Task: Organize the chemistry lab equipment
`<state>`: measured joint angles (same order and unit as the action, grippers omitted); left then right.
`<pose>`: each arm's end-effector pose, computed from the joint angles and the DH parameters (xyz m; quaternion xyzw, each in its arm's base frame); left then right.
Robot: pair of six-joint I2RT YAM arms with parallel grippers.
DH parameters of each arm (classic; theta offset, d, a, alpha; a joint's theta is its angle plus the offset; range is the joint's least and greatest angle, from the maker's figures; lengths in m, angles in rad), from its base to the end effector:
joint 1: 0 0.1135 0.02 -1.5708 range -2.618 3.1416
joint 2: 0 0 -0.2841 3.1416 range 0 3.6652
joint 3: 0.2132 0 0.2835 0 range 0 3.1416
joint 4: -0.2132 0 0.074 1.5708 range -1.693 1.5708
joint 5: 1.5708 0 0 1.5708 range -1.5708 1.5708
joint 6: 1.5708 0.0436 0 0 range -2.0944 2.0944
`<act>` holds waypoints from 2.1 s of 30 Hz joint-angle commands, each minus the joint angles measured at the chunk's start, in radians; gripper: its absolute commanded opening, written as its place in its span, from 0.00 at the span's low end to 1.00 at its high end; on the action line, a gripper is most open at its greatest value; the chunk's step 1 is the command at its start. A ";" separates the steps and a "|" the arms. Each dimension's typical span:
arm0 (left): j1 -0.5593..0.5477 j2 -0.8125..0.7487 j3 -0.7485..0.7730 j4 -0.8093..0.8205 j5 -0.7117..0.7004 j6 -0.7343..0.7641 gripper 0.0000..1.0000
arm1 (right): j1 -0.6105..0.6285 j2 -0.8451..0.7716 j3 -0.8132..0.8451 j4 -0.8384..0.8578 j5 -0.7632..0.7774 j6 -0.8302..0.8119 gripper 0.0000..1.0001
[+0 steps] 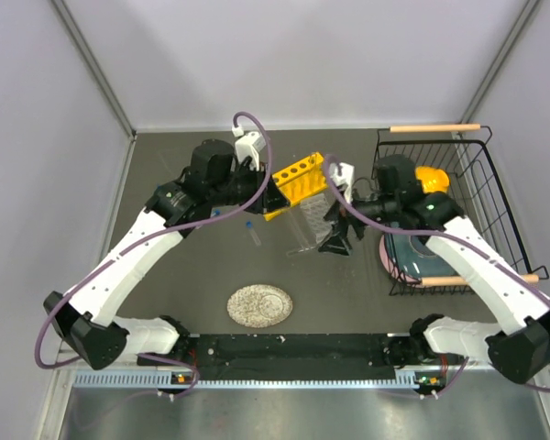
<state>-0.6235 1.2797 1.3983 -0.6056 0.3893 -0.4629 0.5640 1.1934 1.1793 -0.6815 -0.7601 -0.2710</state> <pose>0.2400 -0.1930 0.4245 0.1669 0.8298 -0.4034 0.3475 0.2157 0.1720 0.3660 -0.4848 0.7052 0.3899 0.3403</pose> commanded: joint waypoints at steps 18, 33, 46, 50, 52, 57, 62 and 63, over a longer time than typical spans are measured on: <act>0.007 0.401 0.327 0.217 -0.410 0.309 0.04 | -0.636 -0.210 -0.205 0.262 -0.378 -0.001 0.99; 0.005 0.604 0.493 0.245 -0.457 0.351 0.04 | -0.731 -0.222 -0.311 0.336 -0.469 0.035 0.99; 0.007 0.673 0.527 0.244 -0.474 0.369 0.05 | -0.731 -0.222 -0.310 0.332 -0.473 0.032 0.99; 0.007 0.684 0.527 0.234 -0.484 0.380 0.05 | -0.731 -0.221 -0.311 0.332 -0.475 0.033 0.99; 0.007 0.688 0.527 0.233 -0.484 0.383 0.05 | -0.731 -0.222 -0.311 0.332 -0.475 0.030 0.99; 0.007 0.701 0.527 0.228 -0.474 0.385 0.05 | -0.731 -0.222 -0.313 0.329 -0.475 0.029 0.99; 0.007 0.721 0.525 0.227 -0.463 0.385 0.06 | -0.731 -0.222 -0.313 0.330 -0.476 0.027 0.99; 0.007 0.724 0.524 0.228 -0.457 0.385 0.07 | -0.731 -0.222 -0.313 0.330 -0.478 0.026 0.99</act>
<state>-0.6205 1.9961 1.8851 -0.4110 -0.0765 -0.0937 -0.1551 0.9920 0.8581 -0.3882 -1.1995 -0.2314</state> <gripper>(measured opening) 0.273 0.987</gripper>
